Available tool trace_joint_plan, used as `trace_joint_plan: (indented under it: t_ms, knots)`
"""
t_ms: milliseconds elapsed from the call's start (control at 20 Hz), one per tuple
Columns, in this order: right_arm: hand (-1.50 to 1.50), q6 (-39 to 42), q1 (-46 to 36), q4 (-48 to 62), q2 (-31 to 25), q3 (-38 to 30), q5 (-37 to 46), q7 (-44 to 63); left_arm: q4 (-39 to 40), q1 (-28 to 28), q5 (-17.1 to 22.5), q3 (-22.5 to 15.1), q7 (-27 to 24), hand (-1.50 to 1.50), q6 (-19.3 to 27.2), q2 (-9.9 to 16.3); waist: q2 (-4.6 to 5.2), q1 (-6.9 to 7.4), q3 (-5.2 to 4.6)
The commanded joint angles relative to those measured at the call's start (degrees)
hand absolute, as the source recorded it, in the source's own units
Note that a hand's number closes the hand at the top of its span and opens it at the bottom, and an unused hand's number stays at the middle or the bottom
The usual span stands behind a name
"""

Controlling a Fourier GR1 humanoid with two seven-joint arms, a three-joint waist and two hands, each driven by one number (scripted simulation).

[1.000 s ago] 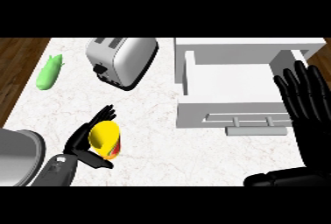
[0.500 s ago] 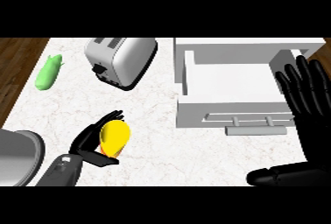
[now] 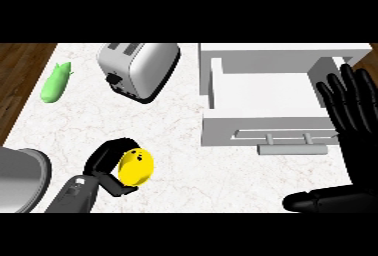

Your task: Pick up the cup, place it into the drawer and close the drawer

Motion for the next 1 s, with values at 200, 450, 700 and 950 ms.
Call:
trace_joint_plan:
  t_ms: [200,450,700,950]
  knots:
    - [-1.5,1.17,2.23,-1.51,-0.61,-1.33,-1.83,-0.51,-4.1,2.36,4.79,4.14,-9.7,1.5,4.27,-2.74,-0.35,0.52,0.1]
    - [-1.5,1.0,0.6,-0.77,-1.44,-1.7,-1.72,1.16,-3.83,3.16,11.78,15.02,-10.85,1.5,21.21,-3.72,-0.28,1.05,0.08]
    - [-1.5,0.21,3.62,-3.86,-0.33,-1.08,-1.38,1.68,-14.92,4.71,14.0,13.54,-7.9,1.5,19.98,-5.82,-0.54,0.95,0.17]
    - [-1.5,-0.89,-1.41,1.02,-0.22,-1.03,0.24,1.67,-31.51,10.38,13.9,8.36,3.8,1.5,19.52,-4.82,-0.46,1.45,0.17]
